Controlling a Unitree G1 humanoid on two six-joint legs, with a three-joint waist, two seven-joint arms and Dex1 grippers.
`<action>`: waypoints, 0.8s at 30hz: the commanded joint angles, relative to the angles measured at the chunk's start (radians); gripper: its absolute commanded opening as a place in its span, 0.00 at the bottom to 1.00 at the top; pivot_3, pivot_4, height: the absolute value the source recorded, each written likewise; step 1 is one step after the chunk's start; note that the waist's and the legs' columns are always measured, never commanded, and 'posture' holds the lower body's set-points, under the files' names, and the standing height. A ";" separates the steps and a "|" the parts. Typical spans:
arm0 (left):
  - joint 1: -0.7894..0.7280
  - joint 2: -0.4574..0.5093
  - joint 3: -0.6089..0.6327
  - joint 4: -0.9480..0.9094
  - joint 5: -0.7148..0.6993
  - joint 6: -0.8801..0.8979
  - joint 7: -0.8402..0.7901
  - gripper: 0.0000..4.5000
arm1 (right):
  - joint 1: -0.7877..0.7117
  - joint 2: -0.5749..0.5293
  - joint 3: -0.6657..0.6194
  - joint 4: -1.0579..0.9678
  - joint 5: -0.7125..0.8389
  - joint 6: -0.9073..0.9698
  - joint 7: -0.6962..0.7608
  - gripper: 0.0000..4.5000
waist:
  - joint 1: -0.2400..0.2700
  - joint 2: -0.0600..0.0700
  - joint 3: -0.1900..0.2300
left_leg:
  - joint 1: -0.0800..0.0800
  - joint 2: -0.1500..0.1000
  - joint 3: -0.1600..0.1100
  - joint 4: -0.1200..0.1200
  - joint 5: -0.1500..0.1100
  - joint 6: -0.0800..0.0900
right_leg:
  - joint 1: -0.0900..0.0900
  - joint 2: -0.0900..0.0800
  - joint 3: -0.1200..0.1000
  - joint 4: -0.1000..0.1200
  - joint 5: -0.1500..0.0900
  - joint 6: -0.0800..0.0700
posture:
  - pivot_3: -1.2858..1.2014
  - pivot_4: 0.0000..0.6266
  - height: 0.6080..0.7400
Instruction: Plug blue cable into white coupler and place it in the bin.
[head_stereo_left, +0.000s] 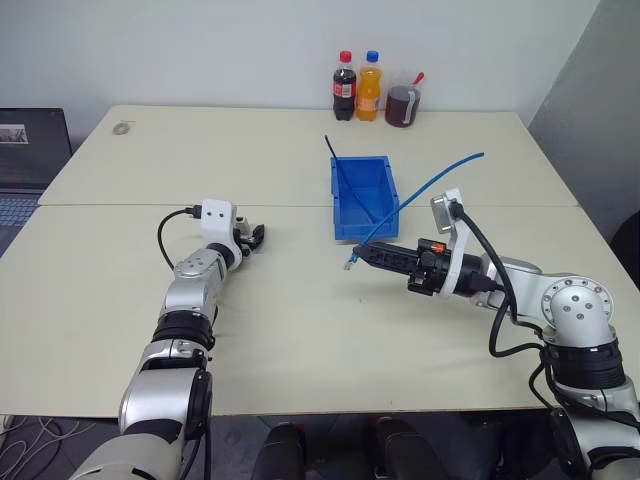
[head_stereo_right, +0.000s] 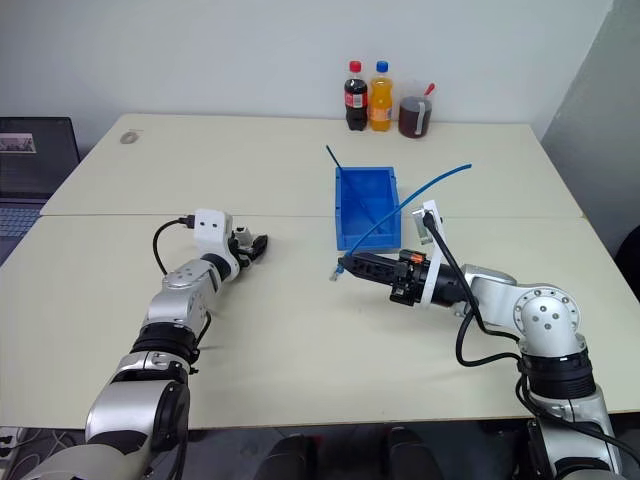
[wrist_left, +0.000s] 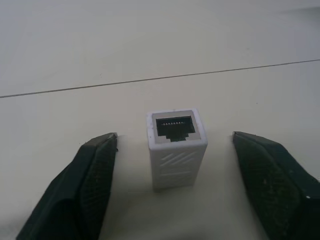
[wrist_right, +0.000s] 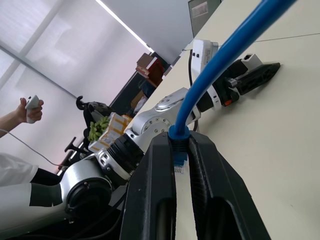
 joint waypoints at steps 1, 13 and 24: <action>-0.003 0.011 0.007 -0.013 0.013 -0.003 0.004 0.58 | 0.005 -0.005 -0.037 -0.046 0.025 0.001 -0.002 0.02 | -0.001 0.000 0.000 | 0.000 0.000 0.000 0.000 0.000 0.000 | 0.000 0.000 0.000 0.000 0.000 0.000 | 0.52 0.24 1.00; 0.000 0.025 0.014 -0.026 0.009 0.011 -0.008 0.18 | -0.007 0.004 -0.037 -0.025 0.004 -0.006 0.002 0.02 | -0.001 0.000 0.000 | 0.000 0.000 0.000 0.001 0.000 0.000 | 0.000 0.000 0.000 0.001 0.000 0.000 | 0.52 0.24 1.00; 0.330 0.202 -0.294 -0.702 -0.126 0.093 -0.763 0.18 | -0.051 -0.068 0.060 -0.085 -0.246 -0.038 0.142 0.02 | -0.003 0.001 0.000 | 0.000 0.001 0.001 0.000 0.000 0.000 | 0.000 -0.001 0.001 0.001 0.000 -0.001 | 0.52 0.24 1.00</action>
